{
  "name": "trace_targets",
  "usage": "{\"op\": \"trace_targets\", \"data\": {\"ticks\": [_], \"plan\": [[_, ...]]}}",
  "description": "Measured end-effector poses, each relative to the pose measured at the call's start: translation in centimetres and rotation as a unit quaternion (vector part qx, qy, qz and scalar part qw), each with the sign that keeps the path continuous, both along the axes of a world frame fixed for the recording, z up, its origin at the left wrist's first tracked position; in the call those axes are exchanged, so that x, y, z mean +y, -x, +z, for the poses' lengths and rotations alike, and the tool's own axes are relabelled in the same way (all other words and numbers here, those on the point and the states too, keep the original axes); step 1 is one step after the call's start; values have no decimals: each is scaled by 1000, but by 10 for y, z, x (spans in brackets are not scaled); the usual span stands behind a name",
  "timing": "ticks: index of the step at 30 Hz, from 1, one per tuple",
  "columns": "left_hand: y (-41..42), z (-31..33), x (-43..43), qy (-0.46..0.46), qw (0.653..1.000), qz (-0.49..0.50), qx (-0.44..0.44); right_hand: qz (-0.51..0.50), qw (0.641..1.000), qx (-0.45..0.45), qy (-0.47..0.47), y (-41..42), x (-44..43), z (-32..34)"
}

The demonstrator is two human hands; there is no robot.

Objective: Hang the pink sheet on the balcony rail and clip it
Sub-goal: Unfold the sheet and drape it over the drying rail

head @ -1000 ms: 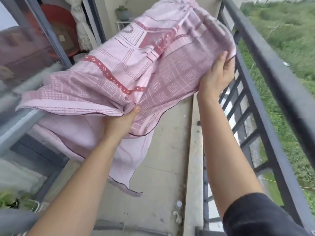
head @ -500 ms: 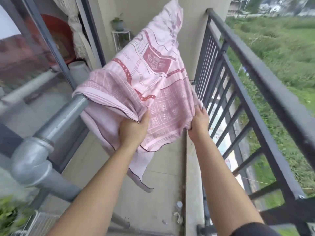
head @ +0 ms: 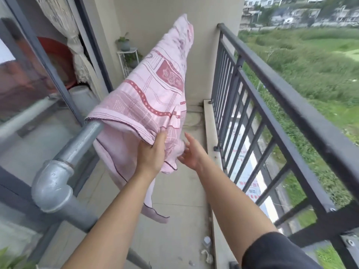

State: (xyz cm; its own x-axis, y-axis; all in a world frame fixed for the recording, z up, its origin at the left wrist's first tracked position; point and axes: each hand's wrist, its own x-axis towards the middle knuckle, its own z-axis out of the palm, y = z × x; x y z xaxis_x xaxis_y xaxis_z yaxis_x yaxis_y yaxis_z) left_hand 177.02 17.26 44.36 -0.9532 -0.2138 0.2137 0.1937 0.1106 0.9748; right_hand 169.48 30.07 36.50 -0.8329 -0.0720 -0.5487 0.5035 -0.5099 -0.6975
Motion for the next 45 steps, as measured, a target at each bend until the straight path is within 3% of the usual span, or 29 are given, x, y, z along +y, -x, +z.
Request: {"op": "trace_targets", "data": {"ticks": [3,5,6,8,9,10,12,13,15,19,21,24,26,27,28,29,30,31,33,34,35,37,39,41,45], "plan": [[1,5,-6,-13,996,87,16,-67,997,-3,26,11,8,34],[5,7,-13,-53,984,168,30,-120,990,69,-1,2,28,66],[9,7,-17,-82,977,197,31,-209,968,128,-50,-1,41,78],[19,2,-22,-91,971,219,27,-381,858,265,-220,-27,70,97],[22,0,-20,-74,975,209,27,-409,816,281,-297,-44,80,83],[20,0,-14,-51,979,192,36,-390,803,255,-372,-62,83,56],[12,-4,2,25,988,132,71,-219,840,115,-484,-92,70,-26],[7,-10,9,77,987,104,99,-102,857,58,-502,-101,56,-64],[-2,-24,13,129,982,79,113,82,849,-2,-521,-114,32,-110],[3,-40,-15,101,988,118,-22,234,873,-96,-417,-132,12,-110],[3,-43,-20,68,990,126,-18,231,885,-126,-384,-136,14,-102],[-6,-40,-17,49,993,111,7,238,864,-99,-432,-117,16,-88],[-7,-34,-20,58,990,125,24,104,922,-39,-370,-101,12,-69],[-7,-33,-22,71,988,136,27,-5,966,-15,-256,-92,12,-57],[-8,-31,-24,82,986,145,25,-110,986,17,-121,-86,13,-40],[-8,-30,-27,86,985,151,19,-213,976,43,-24,-85,15,-22],[-9,-30,-29,88,984,155,19,-294,952,80,0,-91,14,-4],[-10,-30,-32,87,983,161,25,-336,928,141,-74,-100,13,2],[-19,-28,-32,71,984,163,31,-257,858,239,-374,-129,5,-12],[-25,-26,-30,75,985,155,18,-139,829,222,-493,-142,-3,-39],[-34,-28,-25,101,986,132,-6,-7,824,166,-542,-157,-12,-66],[-56,-40,-16,173,982,65,-32,234,804,27,-545,-179,-21,-116],[-72,-58,-17,199,979,27,-43,366,783,-68,-499,-199,-22,-140],[-80,-73,-28,198,979,21,-38,368,798,-104,-465,-219,-21,-144],[-87,-60,-41,179,981,65,-26,223,855,-138,-447,-227,-15,-148]]}}
